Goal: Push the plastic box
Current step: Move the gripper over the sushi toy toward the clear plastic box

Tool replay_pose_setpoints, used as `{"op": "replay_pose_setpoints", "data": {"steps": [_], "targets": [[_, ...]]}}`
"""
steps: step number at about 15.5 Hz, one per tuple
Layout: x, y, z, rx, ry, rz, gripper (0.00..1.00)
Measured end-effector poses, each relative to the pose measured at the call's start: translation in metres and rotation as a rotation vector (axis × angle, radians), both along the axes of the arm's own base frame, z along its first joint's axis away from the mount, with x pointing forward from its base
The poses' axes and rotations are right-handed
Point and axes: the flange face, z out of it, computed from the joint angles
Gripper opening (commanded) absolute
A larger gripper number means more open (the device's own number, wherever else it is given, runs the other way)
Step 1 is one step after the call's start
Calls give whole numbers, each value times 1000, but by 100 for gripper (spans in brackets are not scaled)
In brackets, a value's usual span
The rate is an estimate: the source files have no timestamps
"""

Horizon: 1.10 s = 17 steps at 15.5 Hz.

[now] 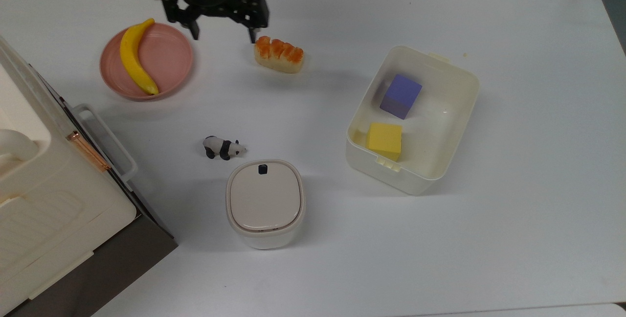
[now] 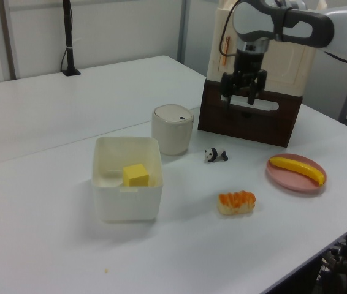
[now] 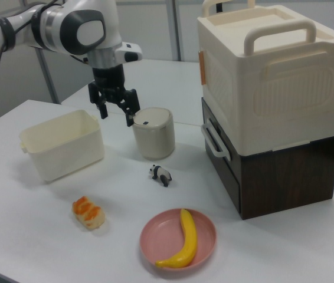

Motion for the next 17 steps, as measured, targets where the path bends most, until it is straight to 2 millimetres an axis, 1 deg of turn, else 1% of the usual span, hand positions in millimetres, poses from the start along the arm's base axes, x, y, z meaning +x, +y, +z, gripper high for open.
{"op": "replay_pose_setpoints", "data": {"steps": [3,5,8,10,12,15,17], "targets": [[5,29,13,76,-49,94,100],[7,42,21,105,-79,174,100],[13,61,20,115,-131,357,100],[18,77,14,107,-146,455,100],[20,98,4,105,-139,590,100],[22,144,-16,107,-111,715,100],[23,170,-35,108,-85,766,100]]}}
